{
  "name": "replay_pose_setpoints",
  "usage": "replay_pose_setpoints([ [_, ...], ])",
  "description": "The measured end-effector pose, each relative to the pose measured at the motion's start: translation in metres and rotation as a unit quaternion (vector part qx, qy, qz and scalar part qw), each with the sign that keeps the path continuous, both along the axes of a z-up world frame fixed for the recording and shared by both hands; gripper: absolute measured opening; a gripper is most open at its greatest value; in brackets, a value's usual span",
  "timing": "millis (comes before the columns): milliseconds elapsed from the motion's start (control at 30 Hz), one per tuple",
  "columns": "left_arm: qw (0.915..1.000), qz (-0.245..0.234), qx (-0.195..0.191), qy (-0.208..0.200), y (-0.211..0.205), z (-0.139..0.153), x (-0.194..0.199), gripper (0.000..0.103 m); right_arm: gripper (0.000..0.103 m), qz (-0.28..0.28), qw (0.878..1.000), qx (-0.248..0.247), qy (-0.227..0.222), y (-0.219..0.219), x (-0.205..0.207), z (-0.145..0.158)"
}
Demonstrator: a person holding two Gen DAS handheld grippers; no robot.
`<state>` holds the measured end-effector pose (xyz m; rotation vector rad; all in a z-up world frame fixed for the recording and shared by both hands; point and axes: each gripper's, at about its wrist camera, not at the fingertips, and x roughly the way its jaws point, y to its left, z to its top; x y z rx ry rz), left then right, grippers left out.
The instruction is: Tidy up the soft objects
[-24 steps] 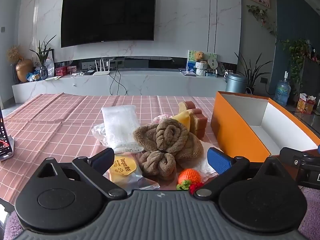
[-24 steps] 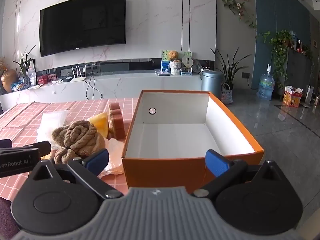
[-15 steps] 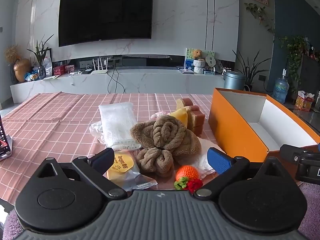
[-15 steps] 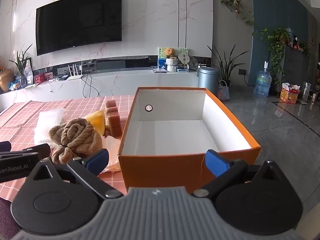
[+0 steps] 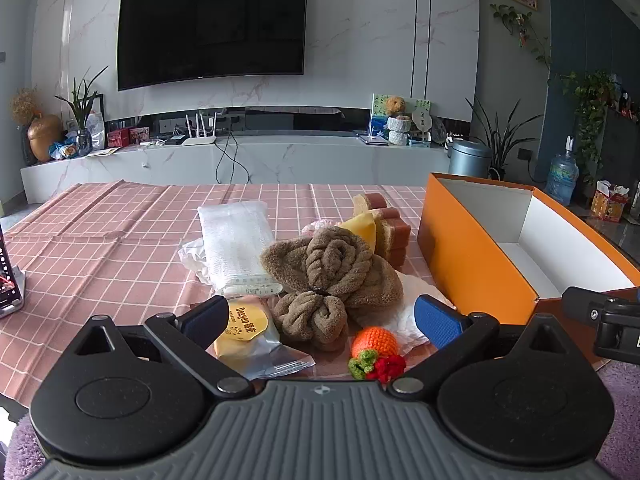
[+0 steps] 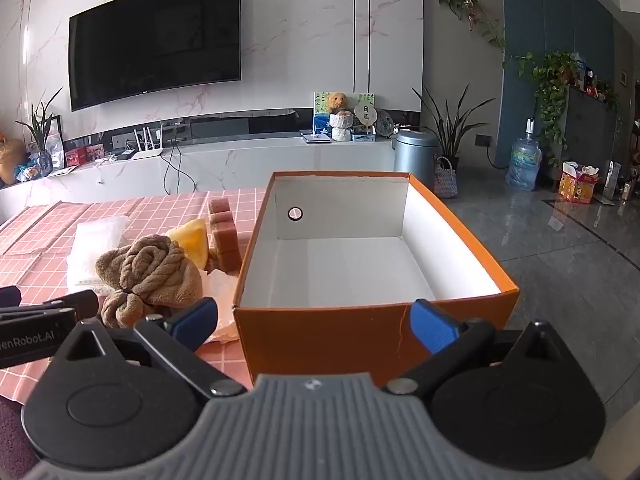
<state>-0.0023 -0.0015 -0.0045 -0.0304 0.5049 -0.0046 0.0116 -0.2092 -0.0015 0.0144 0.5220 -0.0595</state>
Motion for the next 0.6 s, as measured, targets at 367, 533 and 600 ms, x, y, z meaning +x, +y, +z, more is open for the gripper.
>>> replay_pose_setpoints([
  [367, 1.0000, -0.001, 0.001, 0.000, -0.0012, -0.0003, -0.0002, 0.103, 0.101, 0.000, 1.000, 0.000, 0.000, -0.0003, -0.0002, -0.0006],
  [533, 1.0000, -0.002, 0.001, 0.001, -0.0013, -0.0006, -0.0002, 0.103, 0.101, -0.001, 1.000, -0.001, 0.002, -0.0001, 0.0000, -0.0016],
  [600, 1.0000, -0.003, 0.001, 0.002, -0.0016, -0.0011, -0.0007, 0.103, 0.101, -0.001, 1.000, -0.001, 0.002, 0.0000, -0.0001, -0.0017],
])
